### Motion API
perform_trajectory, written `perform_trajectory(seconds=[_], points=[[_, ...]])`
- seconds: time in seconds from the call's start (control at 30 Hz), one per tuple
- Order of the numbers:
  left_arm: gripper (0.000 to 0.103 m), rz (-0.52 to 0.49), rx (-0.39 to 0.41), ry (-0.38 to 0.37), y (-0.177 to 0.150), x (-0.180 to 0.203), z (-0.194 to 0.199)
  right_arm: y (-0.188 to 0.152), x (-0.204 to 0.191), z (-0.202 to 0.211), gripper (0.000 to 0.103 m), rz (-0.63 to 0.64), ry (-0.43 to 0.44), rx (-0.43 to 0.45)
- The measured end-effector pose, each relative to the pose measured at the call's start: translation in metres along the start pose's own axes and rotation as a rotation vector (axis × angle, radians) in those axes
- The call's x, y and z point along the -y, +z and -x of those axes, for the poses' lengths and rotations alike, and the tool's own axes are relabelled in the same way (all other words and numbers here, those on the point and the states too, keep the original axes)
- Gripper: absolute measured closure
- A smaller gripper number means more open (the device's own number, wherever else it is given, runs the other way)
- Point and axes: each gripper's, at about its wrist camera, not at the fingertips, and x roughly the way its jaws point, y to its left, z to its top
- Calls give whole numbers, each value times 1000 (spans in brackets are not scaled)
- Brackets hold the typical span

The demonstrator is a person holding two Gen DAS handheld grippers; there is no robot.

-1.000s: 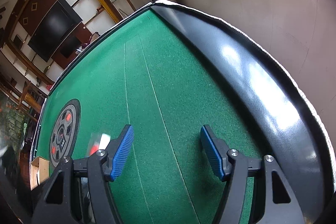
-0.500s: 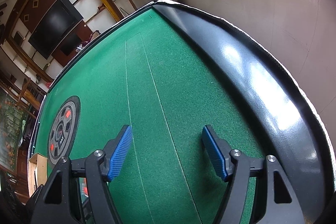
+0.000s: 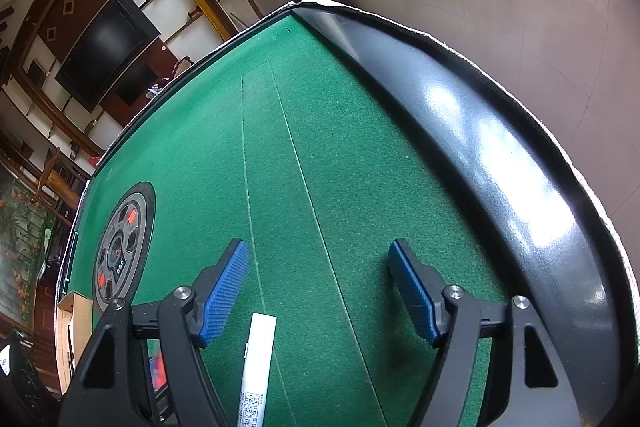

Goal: Organize rigid objects
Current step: 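Carry the candle package into the tray with left while right carries the white tube there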

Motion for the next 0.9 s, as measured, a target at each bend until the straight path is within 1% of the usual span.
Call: perform_trajectory(seconds=[0.03,0.1,0.13,0.17,0.2,0.23,0.27,0.3,0.4,0.57,0.7,0.77,0.83,0.9], points=[[73,12,7,-8,-3,-3,1,0,0,0,31,1,-1,0],[62,9,24,-4,-5,-1,1,0,-2,-1,30,6,-4,3],[48,0,31,0,-7,2,0,-1,-2,-1,30,12,-7,5],[39,-15,37,9,-8,8,-3,-2,-3,-1,30,17,-9,7],[39,-53,30,36,-11,20,-3,-3,-4,-1,29,24,-14,10],[45,-66,35,28,-11,25,-2,-4,-6,-1,29,29,-18,12],[64,-58,39,2,-13,25,1,-4,-7,-1,29,38,-23,14],[75,-45,42,-13,-14,23,3,-4,-7,-2,29,46,-28,16],[75,39,41,-65,-20,10,14,-4,-8,-3,28,68,-40,22],[75,149,104,-81,-37,-15,55,-3,-8,-5,28,87,-49,30],[75,246,139,-98,-56,-37,81,-4,-6,-4,28,92,-32,43],[75,268,152,-100,-64,-44,90,-4,-1,-2,27,71,3,48],[74,286,169,-119,-76,-48,103,-4,5,2,27,35,38,45],[74,282,185,-118,-83,-50,115,-9,10,12,27,-3,56,21]])
